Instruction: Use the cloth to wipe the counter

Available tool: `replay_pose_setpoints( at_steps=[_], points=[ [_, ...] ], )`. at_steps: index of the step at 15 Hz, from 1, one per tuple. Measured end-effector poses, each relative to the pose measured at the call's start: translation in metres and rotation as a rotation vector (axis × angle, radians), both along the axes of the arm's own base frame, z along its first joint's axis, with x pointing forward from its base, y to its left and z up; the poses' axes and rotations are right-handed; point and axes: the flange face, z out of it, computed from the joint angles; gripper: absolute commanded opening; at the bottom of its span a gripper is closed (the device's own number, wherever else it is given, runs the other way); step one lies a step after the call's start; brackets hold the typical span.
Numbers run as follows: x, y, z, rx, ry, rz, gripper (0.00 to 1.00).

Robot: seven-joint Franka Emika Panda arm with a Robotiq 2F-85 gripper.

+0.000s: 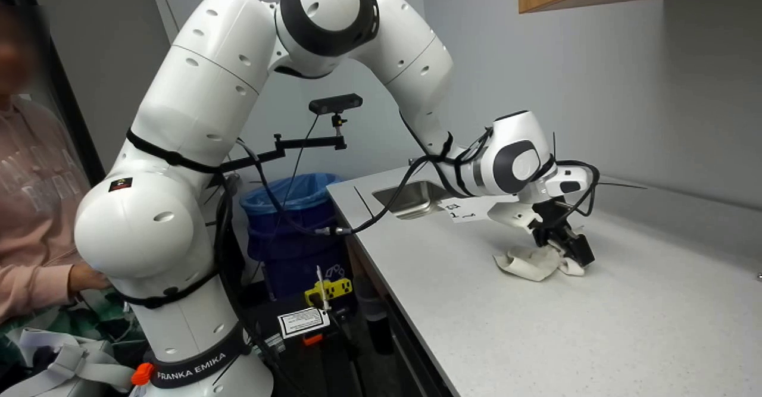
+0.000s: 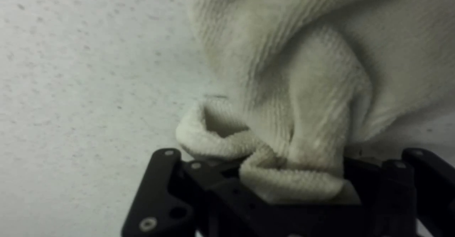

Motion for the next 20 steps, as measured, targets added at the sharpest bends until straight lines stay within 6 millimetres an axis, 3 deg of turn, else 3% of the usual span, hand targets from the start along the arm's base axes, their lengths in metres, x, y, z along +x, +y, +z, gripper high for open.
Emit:
replay_pose_setpoints(
  at_steps=[8, 12, 15, 20],
  points=[
    [-0.021, -0.093, -0.004, -0.085, 0.025, -0.163, 0.04],
    [-0.030, -0.107, -0.004, -0.086, 0.031, -0.208, 0.04],
    [-0.031, -0.084, -0.005, -0.066, 0.034, -0.180, 0.04],
    [-0.034, 0.014, 0.000, 0.039, 0.039, -0.042, 0.04]
  ],
)
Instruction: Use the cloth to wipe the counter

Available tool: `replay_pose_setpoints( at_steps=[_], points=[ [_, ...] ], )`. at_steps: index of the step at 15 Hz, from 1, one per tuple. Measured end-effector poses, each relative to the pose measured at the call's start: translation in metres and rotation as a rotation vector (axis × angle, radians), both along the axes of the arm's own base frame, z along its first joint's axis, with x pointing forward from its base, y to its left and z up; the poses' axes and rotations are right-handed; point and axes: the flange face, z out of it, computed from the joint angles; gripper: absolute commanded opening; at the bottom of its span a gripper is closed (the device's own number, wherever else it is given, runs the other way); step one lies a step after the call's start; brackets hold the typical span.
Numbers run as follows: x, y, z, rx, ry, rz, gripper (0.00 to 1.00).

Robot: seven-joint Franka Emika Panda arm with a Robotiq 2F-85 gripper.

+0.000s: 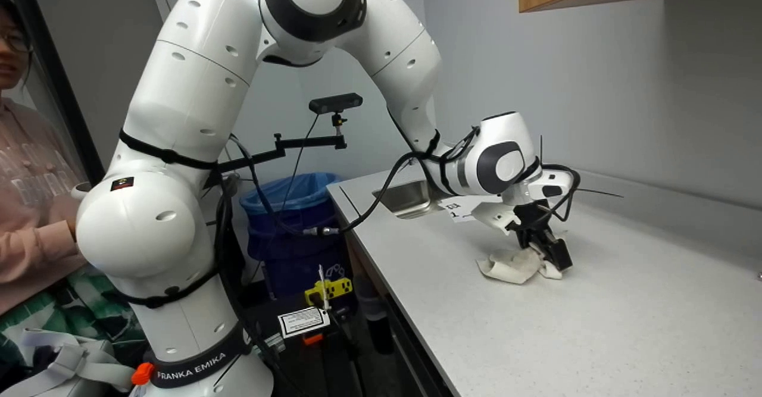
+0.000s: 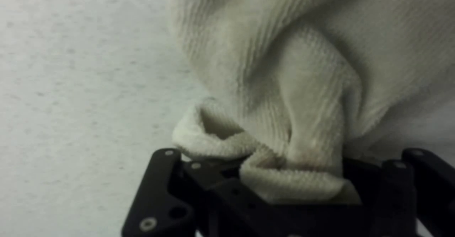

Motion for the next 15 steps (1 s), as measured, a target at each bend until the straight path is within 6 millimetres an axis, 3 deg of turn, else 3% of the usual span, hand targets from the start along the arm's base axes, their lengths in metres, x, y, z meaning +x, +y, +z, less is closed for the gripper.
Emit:
replay_pose_setpoints(
  at_steps=[4, 7, 10, 15],
  points=[
    [-0.013, 0.064, 0.006, 0.070, 0.014, 0.120, 0.04],
    [-0.019, 0.093, 0.017, 0.100, 0.015, 0.204, 0.04],
    [-0.025, 0.110, 0.032, 0.110, 0.015, 0.281, 0.04],
    [-0.036, 0.121, 0.065, 0.104, 0.063, 0.381, 0.04]
  ],
)
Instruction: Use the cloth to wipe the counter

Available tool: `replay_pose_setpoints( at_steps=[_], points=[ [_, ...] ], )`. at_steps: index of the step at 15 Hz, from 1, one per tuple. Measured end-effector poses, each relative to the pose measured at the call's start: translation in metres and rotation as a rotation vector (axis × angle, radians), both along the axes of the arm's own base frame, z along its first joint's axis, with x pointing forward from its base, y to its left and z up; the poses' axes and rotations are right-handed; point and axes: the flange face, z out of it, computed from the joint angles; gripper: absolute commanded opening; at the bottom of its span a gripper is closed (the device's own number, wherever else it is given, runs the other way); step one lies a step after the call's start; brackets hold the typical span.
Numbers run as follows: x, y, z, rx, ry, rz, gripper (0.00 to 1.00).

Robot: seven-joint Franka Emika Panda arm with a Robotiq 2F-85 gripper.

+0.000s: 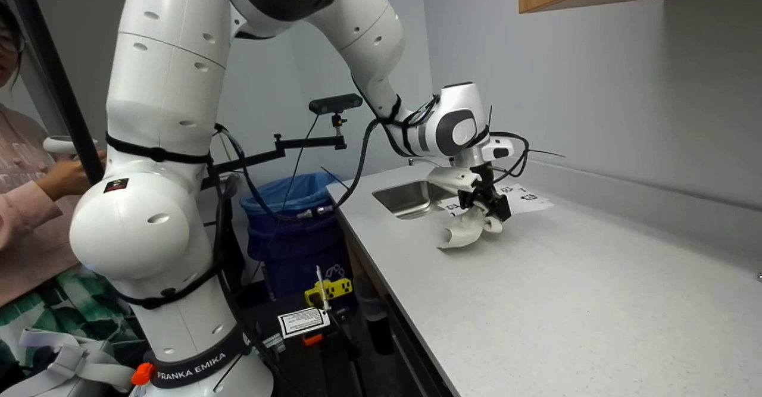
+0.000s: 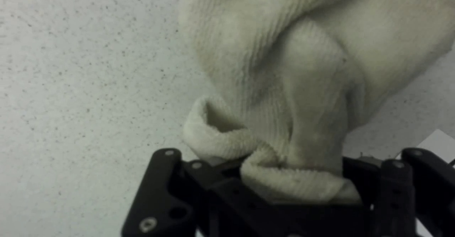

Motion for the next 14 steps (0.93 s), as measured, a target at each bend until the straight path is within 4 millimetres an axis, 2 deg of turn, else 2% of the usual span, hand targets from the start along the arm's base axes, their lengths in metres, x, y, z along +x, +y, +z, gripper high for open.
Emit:
replay_pose_setpoints(
  at_steps=[5, 10, 11, 12, 14],
  points=[
    [-0.014, 0.006, 0.028, -0.010, 0.052, 0.081, 0.04],
    [-0.021, 0.010, 0.042, -0.014, 0.069, 0.127, 0.04],
    [-0.021, 0.011, 0.043, -0.013, 0.068, 0.134, 0.40],
    [-0.022, 0.013, 0.044, -0.012, 0.067, 0.140, 0.40],
    [-0.022, 0.015, 0.045, -0.007, 0.067, 0.145, 0.55]
  ],
)
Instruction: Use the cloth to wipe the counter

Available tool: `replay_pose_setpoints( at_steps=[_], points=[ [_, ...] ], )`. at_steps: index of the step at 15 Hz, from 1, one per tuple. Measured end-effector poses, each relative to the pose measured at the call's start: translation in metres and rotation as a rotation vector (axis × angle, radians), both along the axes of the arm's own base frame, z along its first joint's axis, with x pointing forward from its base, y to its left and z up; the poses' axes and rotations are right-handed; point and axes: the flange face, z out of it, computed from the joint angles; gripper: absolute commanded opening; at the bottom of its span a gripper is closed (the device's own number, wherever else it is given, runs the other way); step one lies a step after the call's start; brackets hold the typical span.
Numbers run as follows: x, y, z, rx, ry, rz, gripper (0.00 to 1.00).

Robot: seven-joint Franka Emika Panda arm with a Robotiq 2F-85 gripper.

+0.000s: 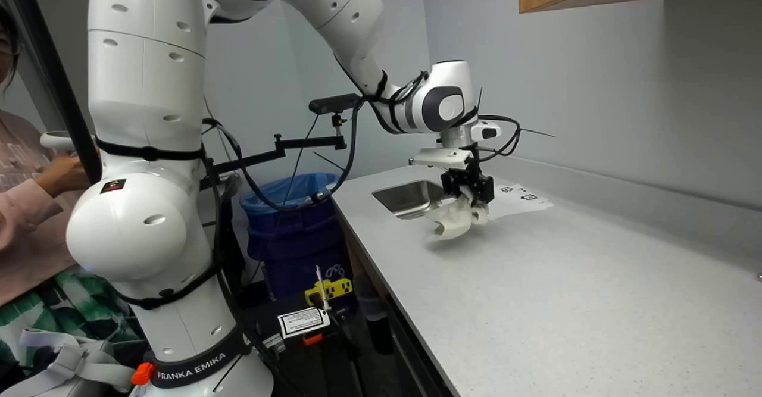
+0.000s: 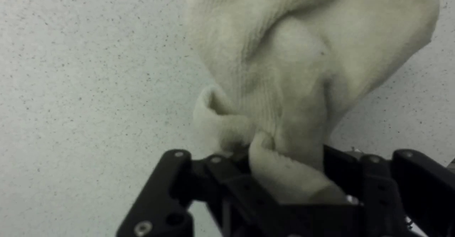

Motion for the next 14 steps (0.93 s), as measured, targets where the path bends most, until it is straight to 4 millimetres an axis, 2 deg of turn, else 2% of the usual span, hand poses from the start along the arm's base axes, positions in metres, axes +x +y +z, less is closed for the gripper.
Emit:
replay_pose_setpoints(
  at_steps=[6, 14],
  points=[
    [-0.005, 0.003, 0.004, 0.004, -0.001, 0.011, 1.00],
    [-0.028, -0.009, 0.015, -0.007, 0.003, 0.003, 1.00]
  ],
)
